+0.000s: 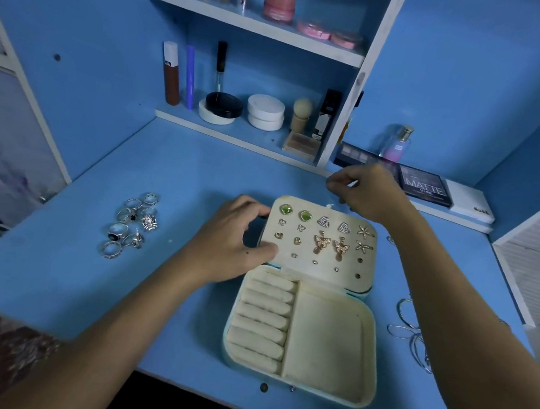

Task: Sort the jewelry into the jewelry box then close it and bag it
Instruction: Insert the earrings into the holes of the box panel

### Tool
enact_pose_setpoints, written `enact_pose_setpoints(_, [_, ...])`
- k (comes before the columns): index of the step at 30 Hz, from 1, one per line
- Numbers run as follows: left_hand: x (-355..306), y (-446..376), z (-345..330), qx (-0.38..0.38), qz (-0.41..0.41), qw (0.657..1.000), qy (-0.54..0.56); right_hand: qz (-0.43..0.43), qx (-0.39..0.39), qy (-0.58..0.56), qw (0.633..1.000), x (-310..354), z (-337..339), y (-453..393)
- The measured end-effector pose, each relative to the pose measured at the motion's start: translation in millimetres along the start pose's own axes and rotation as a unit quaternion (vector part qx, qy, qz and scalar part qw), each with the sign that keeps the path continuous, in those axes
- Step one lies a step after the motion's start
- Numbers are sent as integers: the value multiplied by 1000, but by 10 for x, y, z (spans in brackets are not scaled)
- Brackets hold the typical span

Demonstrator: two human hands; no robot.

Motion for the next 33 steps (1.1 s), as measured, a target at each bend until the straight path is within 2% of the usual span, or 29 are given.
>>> enact_pose_setpoints(8, [12, 1, 5, -2, -4, 1000, 2, 52, 70, 122, 989, 133, -226, -305])
enact_pose_setpoints(21, [-8, 14, 14, -3, -10, 1000, -2, 36, 86, 195, 976, 151, -337, -478])
enact_pose_setpoints(27, [-13, 24, 23, -1, -11, 1000, 3, 29, 81, 197, 977, 139, -329, -459])
enact_pose_setpoints(33, [-16, 9, 23, -3, -15, 1000, 6, 1, 51, 108, 993, 69, -177, -342])
Point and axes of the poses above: each hand's wrist, its own y-axis away from the middle knuckle, its own z-axis out of the back of the hand, x = y × z, the point moved 4 cm from there along -y, towards the middle knuckle, and after that the axes turned 8 degrees about -y, right-handed, at the moved point
